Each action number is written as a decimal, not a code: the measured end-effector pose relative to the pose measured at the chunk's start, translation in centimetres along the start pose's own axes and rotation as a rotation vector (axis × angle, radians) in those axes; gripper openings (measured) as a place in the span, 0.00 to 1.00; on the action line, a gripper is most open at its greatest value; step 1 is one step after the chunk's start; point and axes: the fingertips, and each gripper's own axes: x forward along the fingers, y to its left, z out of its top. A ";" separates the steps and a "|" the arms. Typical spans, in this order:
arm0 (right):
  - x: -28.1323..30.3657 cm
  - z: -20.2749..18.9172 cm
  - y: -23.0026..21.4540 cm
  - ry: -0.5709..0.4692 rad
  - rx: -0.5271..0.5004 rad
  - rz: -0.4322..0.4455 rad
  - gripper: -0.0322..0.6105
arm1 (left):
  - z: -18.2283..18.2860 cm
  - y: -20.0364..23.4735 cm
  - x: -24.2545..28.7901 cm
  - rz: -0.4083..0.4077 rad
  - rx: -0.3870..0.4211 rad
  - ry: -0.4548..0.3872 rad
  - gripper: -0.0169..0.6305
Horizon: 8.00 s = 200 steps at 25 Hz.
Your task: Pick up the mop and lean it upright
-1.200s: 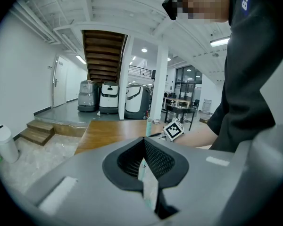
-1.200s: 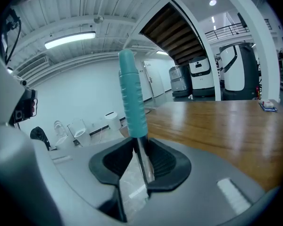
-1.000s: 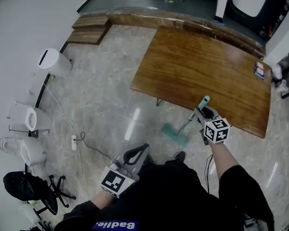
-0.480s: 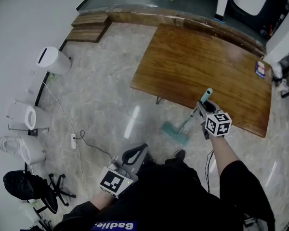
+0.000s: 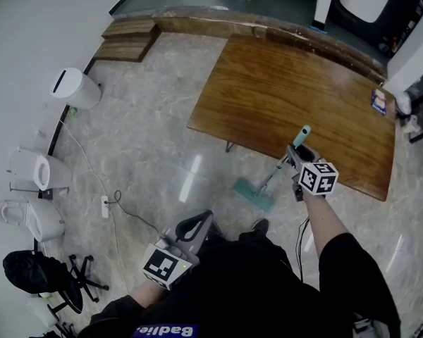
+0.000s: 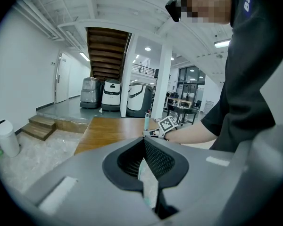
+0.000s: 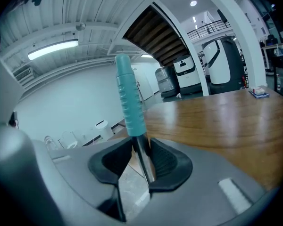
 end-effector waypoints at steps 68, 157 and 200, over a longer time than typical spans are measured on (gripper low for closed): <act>-9.0 -6.5 -1.0 0.032 0.081 -0.181 0.61 | -0.2 -4.7 1.7 -0.204 0.030 0.003 0.05; -36.9 -14.4 38.2 -0.329 -0.124 -0.110 0.05 | -7.0 -18.7 -19.9 -0.599 0.171 -0.104 0.05; -34.8 -15.7 43.6 -0.292 -0.264 -0.071 0.05 | -8.2 -16.6 -22.7 -0.585 0.204 -0.127 0.05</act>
